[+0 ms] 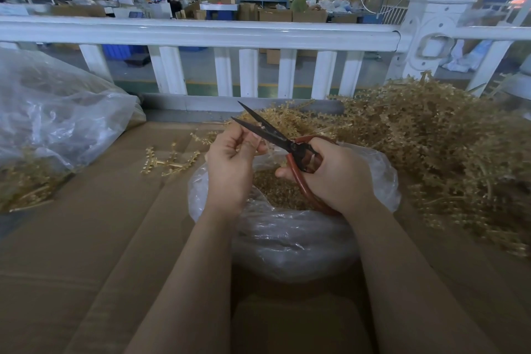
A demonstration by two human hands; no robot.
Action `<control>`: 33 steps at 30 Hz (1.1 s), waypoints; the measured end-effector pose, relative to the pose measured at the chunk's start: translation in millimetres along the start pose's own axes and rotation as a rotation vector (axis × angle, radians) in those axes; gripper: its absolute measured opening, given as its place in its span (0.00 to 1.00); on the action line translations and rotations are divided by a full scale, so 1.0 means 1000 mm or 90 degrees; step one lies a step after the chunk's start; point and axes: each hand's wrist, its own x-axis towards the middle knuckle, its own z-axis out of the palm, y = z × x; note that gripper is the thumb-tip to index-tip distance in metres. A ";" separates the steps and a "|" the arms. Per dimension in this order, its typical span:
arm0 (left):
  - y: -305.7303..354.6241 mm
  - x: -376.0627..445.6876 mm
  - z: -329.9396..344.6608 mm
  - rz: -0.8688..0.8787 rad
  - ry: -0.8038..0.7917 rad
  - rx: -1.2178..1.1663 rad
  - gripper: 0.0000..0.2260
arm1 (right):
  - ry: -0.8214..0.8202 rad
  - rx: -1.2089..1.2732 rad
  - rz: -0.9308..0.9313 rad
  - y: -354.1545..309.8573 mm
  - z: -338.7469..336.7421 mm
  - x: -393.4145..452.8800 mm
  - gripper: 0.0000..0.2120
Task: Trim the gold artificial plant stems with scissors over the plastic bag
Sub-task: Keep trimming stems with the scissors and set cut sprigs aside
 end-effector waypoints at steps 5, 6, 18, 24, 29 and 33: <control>-0.001 0.001 -0.002 -0.009 -0.006 -0.002 0.08 | -0.014 0.006 0.003 0.001 0.000 0.001 0.27; -0.001 0.001 -0.002 -0.009 -0.003 -0.002 0.08 | -0.016 0.009 0.005 0.002 0.000 0.001 0.27; 0.003 0.001 -0.002 -0.013 -0.011 -0.027 0.10 | -0.008 0.023 0.009 -0.002 -0.001 0.001 0.25; 0.002 0.001 -0.001 -0.001 -0.029 -0.049 0.11 | -0.015 0.041 0.014 -0.002 0.001 0.001 0.31; 0.002 0.002 -0.001 -0.005 -0.018 -0.046 0.10 | -0.009 0.039 0.001 -0.001 0.001 0.001 0.28; 0.001 0.002 -0.002 -0.004 -0.031 -0.048 0.10 | -0.016 0.036 -0.003 0.000 0.002 0.000 0.26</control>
